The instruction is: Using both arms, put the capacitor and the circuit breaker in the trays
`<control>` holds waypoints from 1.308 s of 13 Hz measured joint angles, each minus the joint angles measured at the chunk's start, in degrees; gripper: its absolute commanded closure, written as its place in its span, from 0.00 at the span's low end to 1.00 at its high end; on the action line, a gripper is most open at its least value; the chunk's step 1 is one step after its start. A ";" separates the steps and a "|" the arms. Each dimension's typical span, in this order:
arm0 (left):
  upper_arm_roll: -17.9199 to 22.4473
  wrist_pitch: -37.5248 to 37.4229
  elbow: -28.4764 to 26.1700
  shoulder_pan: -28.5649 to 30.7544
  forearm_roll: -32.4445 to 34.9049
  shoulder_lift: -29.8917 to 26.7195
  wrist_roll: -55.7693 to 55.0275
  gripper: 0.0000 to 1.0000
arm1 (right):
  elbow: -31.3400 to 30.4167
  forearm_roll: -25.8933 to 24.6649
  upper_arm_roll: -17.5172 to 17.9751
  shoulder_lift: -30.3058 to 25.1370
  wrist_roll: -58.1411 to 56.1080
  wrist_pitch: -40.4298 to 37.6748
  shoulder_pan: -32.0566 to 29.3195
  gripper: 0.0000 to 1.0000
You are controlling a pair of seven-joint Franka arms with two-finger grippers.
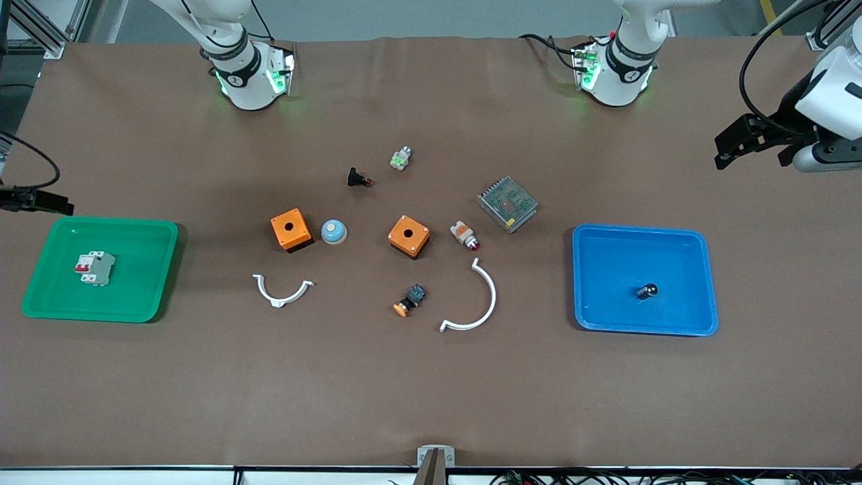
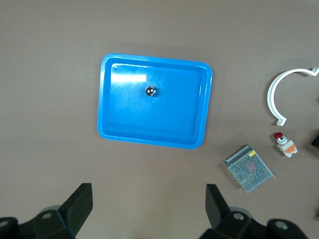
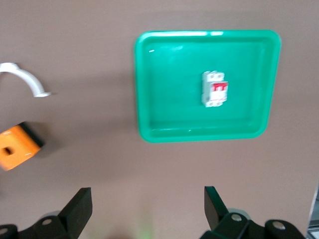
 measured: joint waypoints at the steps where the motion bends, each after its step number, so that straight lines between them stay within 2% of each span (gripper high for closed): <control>1: 0.00 0.00 0.01 0.00 0.00 0.00 0.00 0.00 | -0.07 1.61 0.04 -0.98 0.69 -1.33 1.13 0.01; 4: 0.02 -0.02 0.02 0.02 0.00 0.00 0.00 0.00 | -0.28 4.88 0.06 -2.89 4.57 -3.56 4.87 0.01; 8: 0.09 -0.18 0.00 0.06 -0.01 0.00 0.00 0.00 | -0.47 6.51 0.15 -5.49 9.89 -4.62 10.85 0.01; 10: 0.14 -0.23 0.00 0.13 0.00 0.00 0.00 0.00 | -0.69 8.79 0.14 -6.62 10.20 -5.07 11.25 0.00; 13: 0.20 -0.23 -0.01 0.13 -0.01 0.00 0.00 0.00 | -0.71 9.60 0.03 -7.34 10.35 -4.66 11.33 0.00; 17: 0.25 -0.23 -0.02 0.13 -0.01 0.00 0.00 0.00 | -0.34 9.54 -0.98 -7.54 10.35 0.58 11.21 0.00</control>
